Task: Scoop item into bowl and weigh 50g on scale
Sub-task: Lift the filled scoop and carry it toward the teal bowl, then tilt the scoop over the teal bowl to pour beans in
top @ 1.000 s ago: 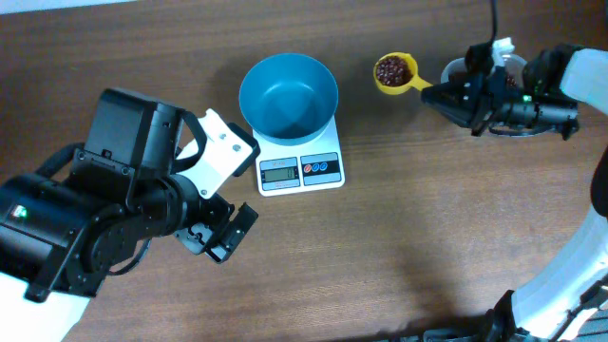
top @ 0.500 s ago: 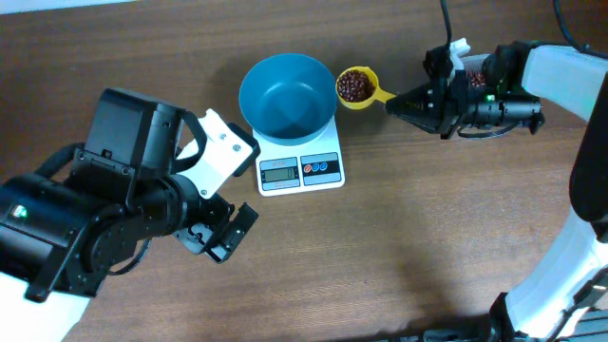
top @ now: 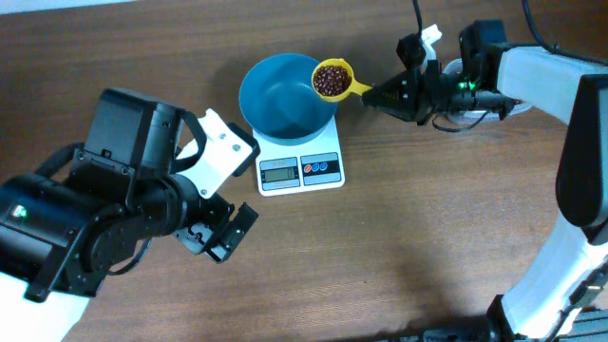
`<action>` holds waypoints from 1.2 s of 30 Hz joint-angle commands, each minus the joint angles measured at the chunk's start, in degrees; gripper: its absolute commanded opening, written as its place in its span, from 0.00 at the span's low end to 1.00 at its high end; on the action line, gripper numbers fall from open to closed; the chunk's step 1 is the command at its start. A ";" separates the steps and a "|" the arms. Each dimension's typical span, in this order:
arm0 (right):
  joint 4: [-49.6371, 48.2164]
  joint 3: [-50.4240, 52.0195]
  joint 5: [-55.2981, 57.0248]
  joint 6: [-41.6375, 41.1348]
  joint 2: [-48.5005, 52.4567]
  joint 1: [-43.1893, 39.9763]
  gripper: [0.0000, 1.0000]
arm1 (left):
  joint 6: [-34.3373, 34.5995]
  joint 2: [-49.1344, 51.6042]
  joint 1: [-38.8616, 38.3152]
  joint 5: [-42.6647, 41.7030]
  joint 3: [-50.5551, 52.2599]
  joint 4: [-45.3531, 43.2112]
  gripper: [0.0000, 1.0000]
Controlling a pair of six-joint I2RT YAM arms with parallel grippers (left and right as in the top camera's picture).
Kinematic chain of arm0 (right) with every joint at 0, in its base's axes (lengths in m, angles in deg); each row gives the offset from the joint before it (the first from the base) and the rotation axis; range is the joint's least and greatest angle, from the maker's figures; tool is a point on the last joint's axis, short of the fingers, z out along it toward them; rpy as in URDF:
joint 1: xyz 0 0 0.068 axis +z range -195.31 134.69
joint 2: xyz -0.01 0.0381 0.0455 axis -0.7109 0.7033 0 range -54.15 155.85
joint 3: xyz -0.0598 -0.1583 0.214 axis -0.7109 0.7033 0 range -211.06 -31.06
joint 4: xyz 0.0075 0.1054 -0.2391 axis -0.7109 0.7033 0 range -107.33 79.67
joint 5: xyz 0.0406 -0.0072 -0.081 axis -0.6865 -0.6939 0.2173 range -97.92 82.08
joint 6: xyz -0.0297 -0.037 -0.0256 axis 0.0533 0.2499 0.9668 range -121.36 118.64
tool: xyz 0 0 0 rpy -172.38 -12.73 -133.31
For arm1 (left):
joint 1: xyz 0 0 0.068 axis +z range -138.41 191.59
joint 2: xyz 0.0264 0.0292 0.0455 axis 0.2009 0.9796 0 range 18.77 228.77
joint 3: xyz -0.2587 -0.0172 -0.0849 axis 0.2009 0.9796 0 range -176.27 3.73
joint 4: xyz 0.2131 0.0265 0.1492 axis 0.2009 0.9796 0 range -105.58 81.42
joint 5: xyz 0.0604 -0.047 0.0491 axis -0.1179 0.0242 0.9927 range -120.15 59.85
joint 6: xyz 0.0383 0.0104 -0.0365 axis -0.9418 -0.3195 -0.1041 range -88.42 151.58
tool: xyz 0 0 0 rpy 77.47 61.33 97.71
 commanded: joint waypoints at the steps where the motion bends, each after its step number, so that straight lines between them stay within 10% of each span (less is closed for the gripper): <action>1: -6.23 -0.28 -1.99 -9.57 0.42 1.40 0.04 | 0.39 -0.02 0.35 -0.61 -0.81 -0.02 0.99; 17: -30.49 -0.26 1.38 -10.49 0.42 4.85 0.04 | 0.39 -0.02 0.35 -0.61 -0.81 -0.02 0.99; 36: -32.00 -0.26 3.80 4.55 0.42 4.85 0.04 | 0.39 -0.02 0.35 -0.61 -0.81 -0.02 0.99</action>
